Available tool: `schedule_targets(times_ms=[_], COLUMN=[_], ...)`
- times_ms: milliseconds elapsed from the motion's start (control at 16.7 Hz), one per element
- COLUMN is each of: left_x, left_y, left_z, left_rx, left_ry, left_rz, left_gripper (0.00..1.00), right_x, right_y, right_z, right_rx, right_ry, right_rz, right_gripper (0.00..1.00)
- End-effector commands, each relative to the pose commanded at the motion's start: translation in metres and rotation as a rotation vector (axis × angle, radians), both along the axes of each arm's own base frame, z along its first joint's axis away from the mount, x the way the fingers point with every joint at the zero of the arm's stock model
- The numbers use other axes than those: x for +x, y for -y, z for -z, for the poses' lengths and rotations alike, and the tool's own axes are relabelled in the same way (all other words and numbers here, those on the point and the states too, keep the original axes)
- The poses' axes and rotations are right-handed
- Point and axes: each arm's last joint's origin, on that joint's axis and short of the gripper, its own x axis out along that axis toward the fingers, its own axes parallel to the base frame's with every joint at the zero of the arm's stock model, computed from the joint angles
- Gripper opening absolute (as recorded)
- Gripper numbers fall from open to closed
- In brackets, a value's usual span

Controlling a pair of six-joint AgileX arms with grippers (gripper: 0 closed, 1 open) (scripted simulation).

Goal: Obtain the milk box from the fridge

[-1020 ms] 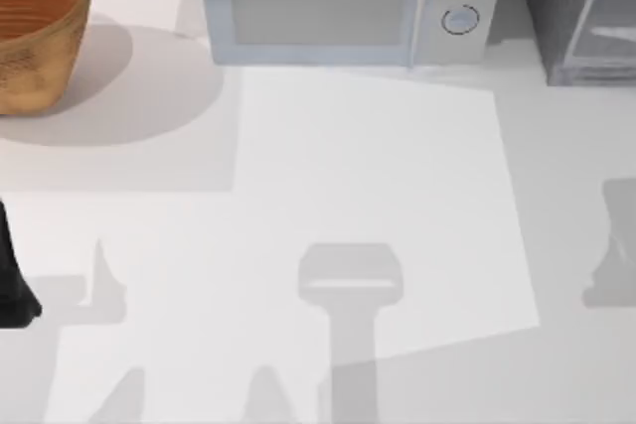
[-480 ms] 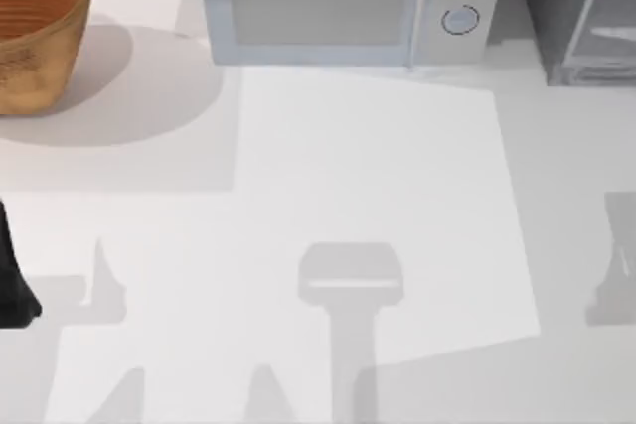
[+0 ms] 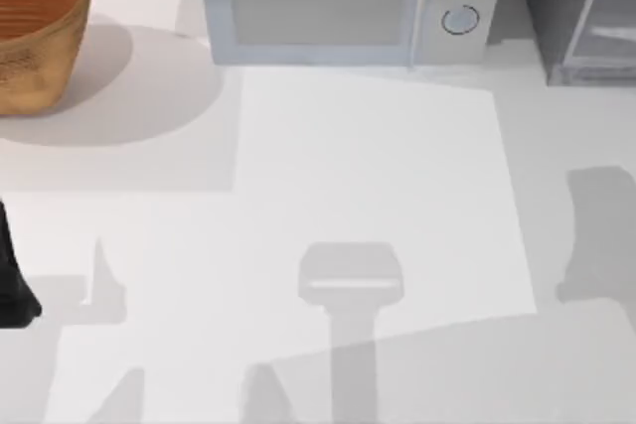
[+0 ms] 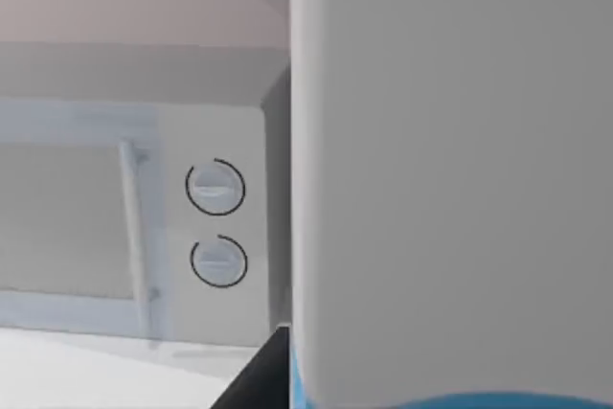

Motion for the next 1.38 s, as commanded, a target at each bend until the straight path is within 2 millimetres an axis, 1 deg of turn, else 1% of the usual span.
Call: schedule_targets(times_ms=[180, 360, 540, 720, 900, 1080, 1260, 1380], left_x=[0.0, 0.0, 0.0, 0.0, 0.0, 0.0, 0.0, 0.0], left_y=[0.0, 0.0, 0.0, 0.0, 0.0, 0.0, 0.0, 0.0], left_z=[0.0, 0.0, 0.0, 0.0, 0.0, 0.0, 0.0, 0.0], left_rx=[0.0, 0.0, 0.0, 0.0, 0.0, 0.0, 0.0, 0.0], left_ry=[0.0, 0.0, 0.0, 0.0, 0.0, 0.0, 0.0, 0.0], left_rz=[0.0, 0.0, 0.0, 0.0, 0.0, 0.0, 0.0, 0.0], left_gripper=[1.0, 1.0, 1.0, 1.0, 1.0, 1.0, 1.0, 1.0], right_x=[0.026, 0.061, 0.094, 0.118, 0.132, 0.137, 0.137, 0.137], right_y=[-0.018, -0.047, -0.085, -0.127, -0.165, -0.195, -0.212, -0.214], right_z=[-0.017, -0.022, -0.014, 0.004, 0.029, 0.052, 0.066, 0.069], right_rx=[-0.004, -0.011, -0.016, -0.016, -0.017, -0.017, -0.016, -0.016], right_ry=[-0.013, -0.045, -0.063, -0.063, -0.062, -0.052, -0.042, -0.04], right_rz=[-0.1, -0.212, -0.327, -0.433, -0.523, -0.592, -0.631, -0.637], right_gripper=[0.0, 0.0, 0.0, 0.0, 0.0, 0.0, 0.0, 0.0])
